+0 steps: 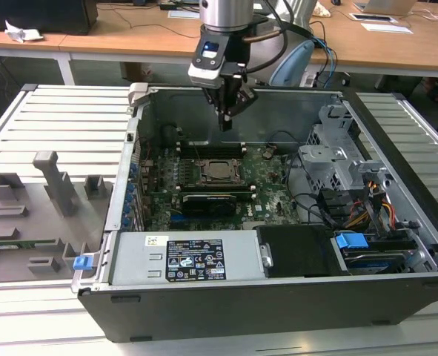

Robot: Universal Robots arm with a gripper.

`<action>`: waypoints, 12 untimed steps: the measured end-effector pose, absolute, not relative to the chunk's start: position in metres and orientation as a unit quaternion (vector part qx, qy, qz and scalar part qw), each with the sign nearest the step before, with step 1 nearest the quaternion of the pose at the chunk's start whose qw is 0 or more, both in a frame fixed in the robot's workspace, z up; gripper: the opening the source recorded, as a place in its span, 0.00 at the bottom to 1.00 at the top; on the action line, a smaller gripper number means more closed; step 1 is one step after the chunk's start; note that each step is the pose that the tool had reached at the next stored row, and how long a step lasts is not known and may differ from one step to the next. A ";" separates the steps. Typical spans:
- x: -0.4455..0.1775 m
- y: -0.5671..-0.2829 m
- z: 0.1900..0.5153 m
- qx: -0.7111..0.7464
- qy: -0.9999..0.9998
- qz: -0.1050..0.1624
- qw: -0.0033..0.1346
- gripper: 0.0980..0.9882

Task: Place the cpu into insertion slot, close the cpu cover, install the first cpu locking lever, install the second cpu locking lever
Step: 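Install the first cpu locking lever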

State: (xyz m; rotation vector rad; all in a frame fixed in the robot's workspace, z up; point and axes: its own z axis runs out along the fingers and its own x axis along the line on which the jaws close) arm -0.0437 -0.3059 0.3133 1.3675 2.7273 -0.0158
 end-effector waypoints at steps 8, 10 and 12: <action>-0.044 -0.306 0.313 0.380 0.924 -0.002 0.046 0.01; -0.044 -0.306 0.313 0.361 0.931 -0.001 0.046 0.01; -0.044 -0.306 0.313 0.347 0.937 0.000 0.046 0.01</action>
